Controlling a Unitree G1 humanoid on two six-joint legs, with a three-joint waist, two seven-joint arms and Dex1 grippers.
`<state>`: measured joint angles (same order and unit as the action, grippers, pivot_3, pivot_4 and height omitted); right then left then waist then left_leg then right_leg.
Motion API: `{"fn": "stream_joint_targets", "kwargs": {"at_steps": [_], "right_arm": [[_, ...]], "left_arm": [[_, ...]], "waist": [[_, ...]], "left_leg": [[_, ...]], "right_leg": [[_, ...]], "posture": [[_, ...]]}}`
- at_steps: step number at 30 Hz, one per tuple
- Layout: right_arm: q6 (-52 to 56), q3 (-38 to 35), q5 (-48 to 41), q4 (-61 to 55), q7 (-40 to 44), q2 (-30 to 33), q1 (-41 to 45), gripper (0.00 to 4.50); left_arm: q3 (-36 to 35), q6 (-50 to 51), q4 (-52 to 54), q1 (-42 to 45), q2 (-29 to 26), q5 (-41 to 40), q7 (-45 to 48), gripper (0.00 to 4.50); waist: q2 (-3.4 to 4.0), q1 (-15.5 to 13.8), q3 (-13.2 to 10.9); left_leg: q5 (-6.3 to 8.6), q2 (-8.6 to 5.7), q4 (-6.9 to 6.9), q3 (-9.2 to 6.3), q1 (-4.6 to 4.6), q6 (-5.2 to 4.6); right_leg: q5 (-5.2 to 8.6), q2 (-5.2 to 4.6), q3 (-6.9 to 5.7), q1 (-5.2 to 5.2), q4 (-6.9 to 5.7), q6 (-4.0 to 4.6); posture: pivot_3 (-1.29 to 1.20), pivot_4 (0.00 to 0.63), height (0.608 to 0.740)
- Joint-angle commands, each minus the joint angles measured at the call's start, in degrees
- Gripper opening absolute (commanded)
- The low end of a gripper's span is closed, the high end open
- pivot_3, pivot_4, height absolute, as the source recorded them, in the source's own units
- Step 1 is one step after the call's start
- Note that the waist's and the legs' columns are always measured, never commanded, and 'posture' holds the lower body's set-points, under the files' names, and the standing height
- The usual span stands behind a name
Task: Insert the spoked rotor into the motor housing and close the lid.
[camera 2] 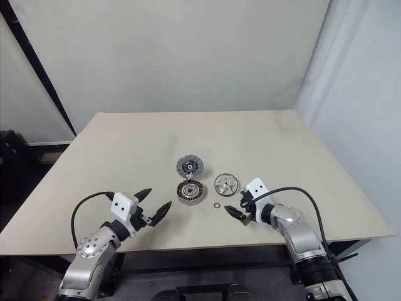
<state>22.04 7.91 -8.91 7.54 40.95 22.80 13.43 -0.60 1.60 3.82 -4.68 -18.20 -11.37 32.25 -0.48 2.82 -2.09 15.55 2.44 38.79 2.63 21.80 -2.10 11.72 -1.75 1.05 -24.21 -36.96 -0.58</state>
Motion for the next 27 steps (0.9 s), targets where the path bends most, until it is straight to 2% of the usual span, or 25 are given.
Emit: {"fn": "stream_joint_targets", "kwargs": {"at_steps": [1, 9, 13, 21, 27], "right_arm": [[-0.99, -1.14, -0.45, -1.61, -0.41, -0.28, 2.19, 4.5], [-2.41, -2.54, -1.01, -2.27, -2.44, -1.84, 2.24, 4.5], [0.8, -3.86, -3.32, -4.76, -4.19, -4.31, 1.2, 4.5], [5.36, 0.85, -1.48, -6.45, -5.14, -5.34, -0.6, 4.5], [4.56, 3.7, 2.01, -1.8, -7.59, -6.6, 1.21, 4.5]], "left_arm": [[-0.23, -0.21, 2.58, 0.42, -0.27, -0.48, -0.16, 4.44], [0.73, 0.09, 0.93, 1.84, -0.06, -0.47, 0.84, 4.44], [1.4, 0.45, 0.37, 2.37, -0.06, -0.36, 1.59, 4.44], [2.37, 0.31, -0.43, 0.36, -1.18, 0.09, 3.56, 4.44], [3.04, -0.23, -0.75, -0.12, -0.56, 0.57, 3.33, 4.44]], "waist": [[0.0, 0.0, 0.0], [0.0, -0.02, 0.0], [0.0, 0.0, 0.0], [0.01, 0.01, 0.0], [0.01, 0.01, 0.0]], "left_leg": [[0.0, 0.0, 0.0, 0.0, 0.0, 0.0], [0.0, 0.0, 0.0, 0.0, 0.0, 0.0], [0.0, 0.0, 0.0, -0.01, 0.01, 0.0], [0.0, 0.02, -0.02, 0.0, 0.01, 0.0], [0.0, 0.03, 0.0, 0.0, 0.0, 0.0]], "right_leg": [[0.0, 0.0, 0.0, 0.0, 0.0, 0.0], [0.0, 0.0, 0.0, 0.0, 0.0, 0.0], [0.0, 0.0, -0.01, 0.0, 0.0, 0.0], [0.0, 0.0, 0.0, -0.04, 0.0, 0.0], [0.0, -0.01, -0.01, -0.04, 0.0, 0.0]], "posture": [[0.0, 0.0, 0.74], [0.0, 0.0, 0.74], [0.0, 0.0, 0.74], [0.0, 0.0, 0.74], [0.0, 0.0, 0.74]]}}
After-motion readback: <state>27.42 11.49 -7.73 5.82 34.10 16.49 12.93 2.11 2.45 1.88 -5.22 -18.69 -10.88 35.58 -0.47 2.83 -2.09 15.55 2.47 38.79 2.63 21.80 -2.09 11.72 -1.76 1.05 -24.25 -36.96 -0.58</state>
